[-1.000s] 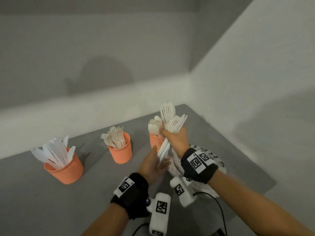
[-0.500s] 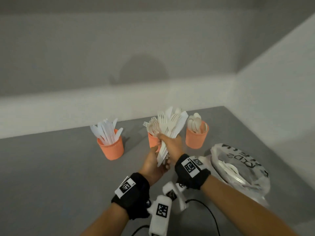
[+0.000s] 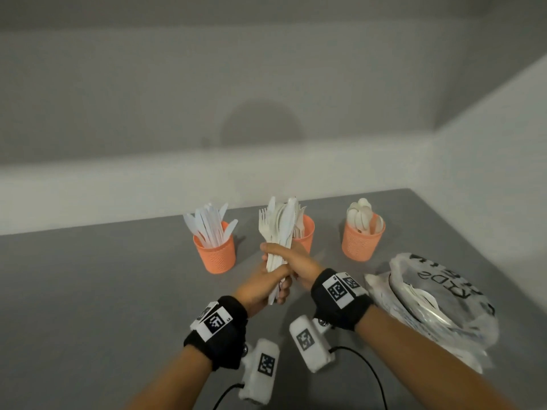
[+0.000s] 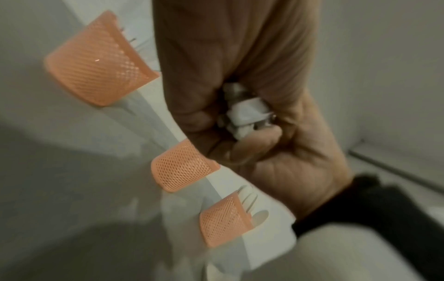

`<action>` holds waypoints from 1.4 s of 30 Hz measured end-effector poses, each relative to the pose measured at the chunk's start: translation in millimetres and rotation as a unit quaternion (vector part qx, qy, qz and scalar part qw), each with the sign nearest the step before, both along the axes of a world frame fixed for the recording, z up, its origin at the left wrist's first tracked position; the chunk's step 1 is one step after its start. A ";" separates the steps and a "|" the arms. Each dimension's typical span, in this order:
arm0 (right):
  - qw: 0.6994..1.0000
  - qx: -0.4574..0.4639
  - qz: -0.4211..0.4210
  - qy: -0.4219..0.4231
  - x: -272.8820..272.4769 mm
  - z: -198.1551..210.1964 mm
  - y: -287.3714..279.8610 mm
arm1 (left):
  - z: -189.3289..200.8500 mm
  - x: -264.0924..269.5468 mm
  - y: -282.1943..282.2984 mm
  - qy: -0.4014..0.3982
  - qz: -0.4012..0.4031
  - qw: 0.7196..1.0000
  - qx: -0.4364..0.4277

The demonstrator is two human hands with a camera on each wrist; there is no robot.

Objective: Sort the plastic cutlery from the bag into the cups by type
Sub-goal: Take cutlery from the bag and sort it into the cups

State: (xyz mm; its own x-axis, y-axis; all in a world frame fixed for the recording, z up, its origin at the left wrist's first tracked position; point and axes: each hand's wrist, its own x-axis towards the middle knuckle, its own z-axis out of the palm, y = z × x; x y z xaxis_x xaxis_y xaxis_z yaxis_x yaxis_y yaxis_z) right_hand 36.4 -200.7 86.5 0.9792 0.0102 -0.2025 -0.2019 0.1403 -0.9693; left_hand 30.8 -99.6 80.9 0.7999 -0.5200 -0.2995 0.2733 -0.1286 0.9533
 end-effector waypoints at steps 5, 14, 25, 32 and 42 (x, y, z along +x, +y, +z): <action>0.977 0.088 0.164 0.108 -9.3 7.8 -5.8 | 3.1 -0.7 4.0 0.138 0.004 0.987 -0.077; 0.988 0.110 -0.081 0.077 17.1 -17.9 -14.3 | -4.6 18.3 31.2 -0.041 -0.005 0.985 0.169; 0.999 -0.010 0.001 0.050 13.1 -39.0 2.2 | -13.5 44.9 17.8 -0.118 0.214 0.968 0.060; 1.000 0.002 0.020 0.018 13.3 -40.4 -2.2 | -15.0 48.5 14.5 -0.087 0.219 0.971 0.042; 0.997 0.058 0.016 0.042 13.7 -41.9 -8.7 | -12.6 55.3 11.0 -0.119 0.203 0.961 0.143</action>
State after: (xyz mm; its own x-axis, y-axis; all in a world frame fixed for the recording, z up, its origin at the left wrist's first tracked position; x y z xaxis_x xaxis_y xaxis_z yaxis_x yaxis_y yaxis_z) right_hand 50.1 -209.4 44.6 0.9577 0.0701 -0.2790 -0.2877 0.2424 -0.9265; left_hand 86.1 -88.7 68.3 0.9830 -0.0740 -0.1679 0.1356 -0.3237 0.9364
